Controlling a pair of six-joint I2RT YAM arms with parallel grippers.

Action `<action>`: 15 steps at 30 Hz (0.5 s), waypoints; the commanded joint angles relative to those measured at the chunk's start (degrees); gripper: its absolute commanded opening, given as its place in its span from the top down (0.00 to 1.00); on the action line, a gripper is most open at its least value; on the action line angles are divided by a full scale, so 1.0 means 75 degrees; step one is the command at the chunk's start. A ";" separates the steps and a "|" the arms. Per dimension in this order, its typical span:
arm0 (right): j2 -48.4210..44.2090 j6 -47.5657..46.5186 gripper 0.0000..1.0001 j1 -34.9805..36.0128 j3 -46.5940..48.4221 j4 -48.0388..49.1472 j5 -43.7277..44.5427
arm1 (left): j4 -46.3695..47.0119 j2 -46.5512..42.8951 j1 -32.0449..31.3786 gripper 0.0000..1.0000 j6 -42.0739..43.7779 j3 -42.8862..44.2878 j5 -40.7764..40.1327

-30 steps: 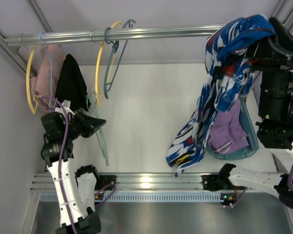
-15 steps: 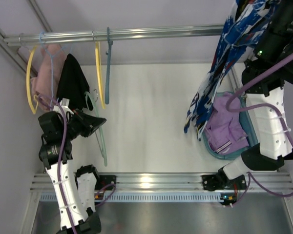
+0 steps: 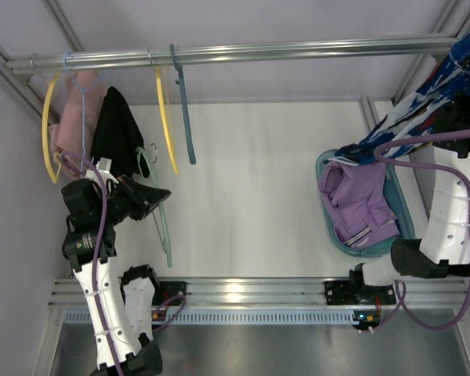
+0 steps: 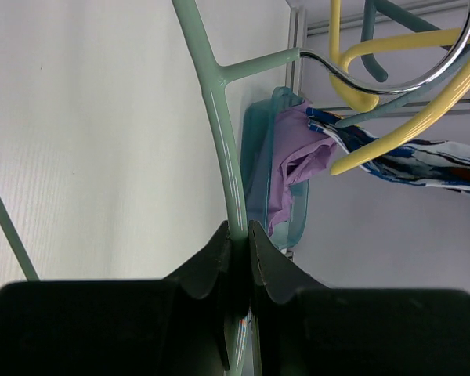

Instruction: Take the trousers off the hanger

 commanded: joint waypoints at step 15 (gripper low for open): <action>-0.3830 0.1395 1.00 -0.0243 -0.5418 0.0416 -0.1098 | 0.0379 -0.0134 0.0039 1.00 0.0003 0.0014 0.0082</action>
